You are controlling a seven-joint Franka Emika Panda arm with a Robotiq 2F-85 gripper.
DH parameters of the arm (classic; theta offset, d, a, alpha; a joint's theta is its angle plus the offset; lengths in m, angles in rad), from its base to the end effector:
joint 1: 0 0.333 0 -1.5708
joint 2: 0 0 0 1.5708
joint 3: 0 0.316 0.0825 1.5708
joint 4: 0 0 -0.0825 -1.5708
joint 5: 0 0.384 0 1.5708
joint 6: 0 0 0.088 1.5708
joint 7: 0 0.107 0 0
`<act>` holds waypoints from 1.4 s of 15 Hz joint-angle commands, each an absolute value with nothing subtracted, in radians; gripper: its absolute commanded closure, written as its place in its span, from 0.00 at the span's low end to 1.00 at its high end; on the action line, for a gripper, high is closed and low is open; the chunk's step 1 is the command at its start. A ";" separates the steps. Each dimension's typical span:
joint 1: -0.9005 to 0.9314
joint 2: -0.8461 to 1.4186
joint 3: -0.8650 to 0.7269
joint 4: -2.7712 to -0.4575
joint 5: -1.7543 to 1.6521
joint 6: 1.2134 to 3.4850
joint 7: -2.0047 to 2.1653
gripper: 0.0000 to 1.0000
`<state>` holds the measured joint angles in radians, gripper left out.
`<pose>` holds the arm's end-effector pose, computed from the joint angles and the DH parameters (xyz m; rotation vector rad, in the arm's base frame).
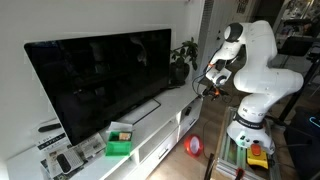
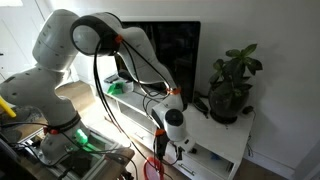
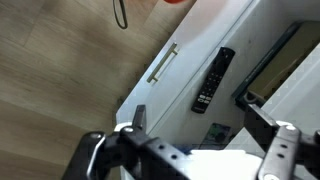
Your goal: Put the remote in the first shelf, from the right, on the TV stand
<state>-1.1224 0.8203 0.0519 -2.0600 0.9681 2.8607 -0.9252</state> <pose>0.2166 -0.4842 0.0225 -2.5079 1.5400 -0.3287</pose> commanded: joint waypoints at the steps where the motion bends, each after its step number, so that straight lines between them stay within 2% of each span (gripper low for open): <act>1: -1.104 0.742 0.055 -2.143 0.944 2.835 -0.890 0.00; 16: -0.991 0.371 -0.076 -2.465 0.945 2.974 -0.765 0.00; 19: -0.960 0.327 -0.099 -2.501 0.938 3.002 -0.735 0.00; 21: -0.986 0.380 -0.075 -2.451 0.961 2.988 -0.774 0.00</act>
<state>-0.9858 0.3798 -0.0752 -2.4511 0.9609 2.9883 -0.7735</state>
